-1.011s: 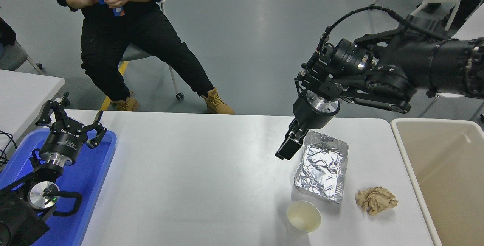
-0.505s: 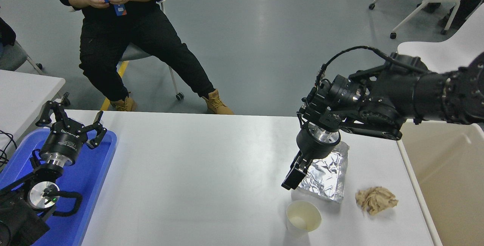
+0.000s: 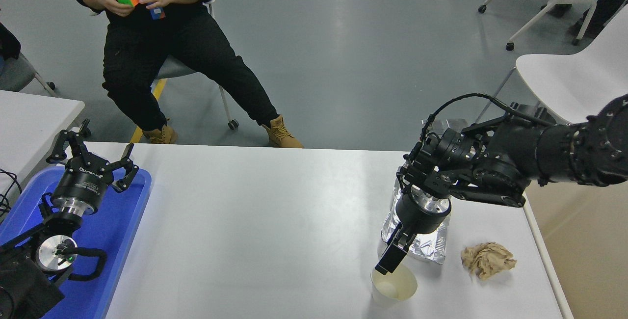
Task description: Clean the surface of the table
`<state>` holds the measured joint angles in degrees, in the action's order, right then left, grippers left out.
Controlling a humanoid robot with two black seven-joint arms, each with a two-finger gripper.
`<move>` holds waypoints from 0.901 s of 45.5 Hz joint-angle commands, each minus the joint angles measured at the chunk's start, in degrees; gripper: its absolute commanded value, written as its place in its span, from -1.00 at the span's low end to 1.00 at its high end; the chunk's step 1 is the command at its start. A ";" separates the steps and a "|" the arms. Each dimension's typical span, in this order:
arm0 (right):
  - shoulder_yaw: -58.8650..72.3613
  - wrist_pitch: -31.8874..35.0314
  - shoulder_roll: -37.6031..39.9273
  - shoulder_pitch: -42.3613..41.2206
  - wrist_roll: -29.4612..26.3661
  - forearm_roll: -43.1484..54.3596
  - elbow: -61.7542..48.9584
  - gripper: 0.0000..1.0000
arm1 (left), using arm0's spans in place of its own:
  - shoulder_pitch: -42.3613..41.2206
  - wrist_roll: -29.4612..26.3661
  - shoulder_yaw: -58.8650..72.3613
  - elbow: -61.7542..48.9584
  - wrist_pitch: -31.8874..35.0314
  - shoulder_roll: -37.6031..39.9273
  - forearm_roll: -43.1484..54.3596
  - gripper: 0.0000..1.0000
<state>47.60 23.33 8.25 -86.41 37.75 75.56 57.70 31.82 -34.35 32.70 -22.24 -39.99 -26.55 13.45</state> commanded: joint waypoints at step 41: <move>-4.09 -4.69 8.53 8.36 -0.04 -0.24 -0.31 0.93 | 0.00 -0.01 0.00 0.00 0.00 0.01 0.00 1.00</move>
<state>45.64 18.87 16.88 -78.45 37.71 75.41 56.91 31.82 -34.35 32.70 -22.24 -39.99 -26.56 13.45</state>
